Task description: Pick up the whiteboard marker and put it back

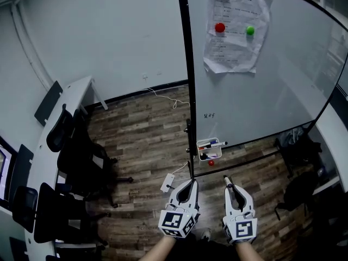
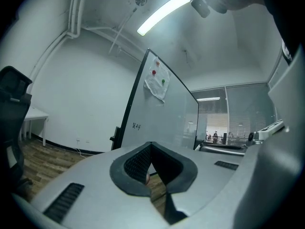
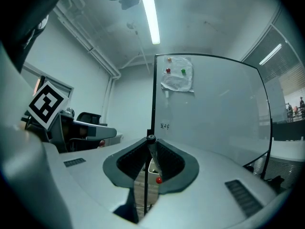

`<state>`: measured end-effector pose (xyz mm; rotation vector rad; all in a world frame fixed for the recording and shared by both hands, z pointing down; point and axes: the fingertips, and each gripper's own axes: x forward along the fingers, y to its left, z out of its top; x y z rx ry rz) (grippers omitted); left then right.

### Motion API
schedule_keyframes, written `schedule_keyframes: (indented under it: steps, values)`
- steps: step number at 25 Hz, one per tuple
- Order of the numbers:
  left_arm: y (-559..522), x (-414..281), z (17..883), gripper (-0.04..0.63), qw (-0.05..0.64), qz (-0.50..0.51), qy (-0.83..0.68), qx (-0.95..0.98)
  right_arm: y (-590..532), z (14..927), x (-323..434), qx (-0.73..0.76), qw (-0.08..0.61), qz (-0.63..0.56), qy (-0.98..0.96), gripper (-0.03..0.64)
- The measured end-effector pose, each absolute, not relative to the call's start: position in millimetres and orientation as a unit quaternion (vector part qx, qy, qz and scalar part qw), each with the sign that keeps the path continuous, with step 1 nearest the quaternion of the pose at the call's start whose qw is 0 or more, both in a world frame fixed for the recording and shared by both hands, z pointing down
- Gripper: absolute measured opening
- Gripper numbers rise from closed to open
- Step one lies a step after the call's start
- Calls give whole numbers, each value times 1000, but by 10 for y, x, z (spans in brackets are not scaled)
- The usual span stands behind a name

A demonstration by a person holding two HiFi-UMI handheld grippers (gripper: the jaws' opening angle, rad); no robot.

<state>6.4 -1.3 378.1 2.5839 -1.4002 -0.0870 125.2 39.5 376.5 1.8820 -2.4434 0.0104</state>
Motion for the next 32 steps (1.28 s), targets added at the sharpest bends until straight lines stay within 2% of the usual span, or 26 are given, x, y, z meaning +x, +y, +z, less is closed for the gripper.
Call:
schedule_keyframes:
  steps: [4,14,19,28,32]
  values:
    - [140,128,3747,8,94,-32,-475,875,518,3761,1300,604,9,-4,-797,72]
    - [259,114,3684,8,83,-31,-464,881,602,3622,1248,608,20,-17,-793,72]
    - [258,124,3630,6,55,-24,-458,887,578,3608,1209,613,24,-18,-790,73]
    - [174,60,3599,8,56,-33,-455,888,487,3591,1121,613,25,-22,-789,73]
    - [145,24,3597,8,59,-35,-455,888,472,3607,1102,611,-5,-28,-791,72]
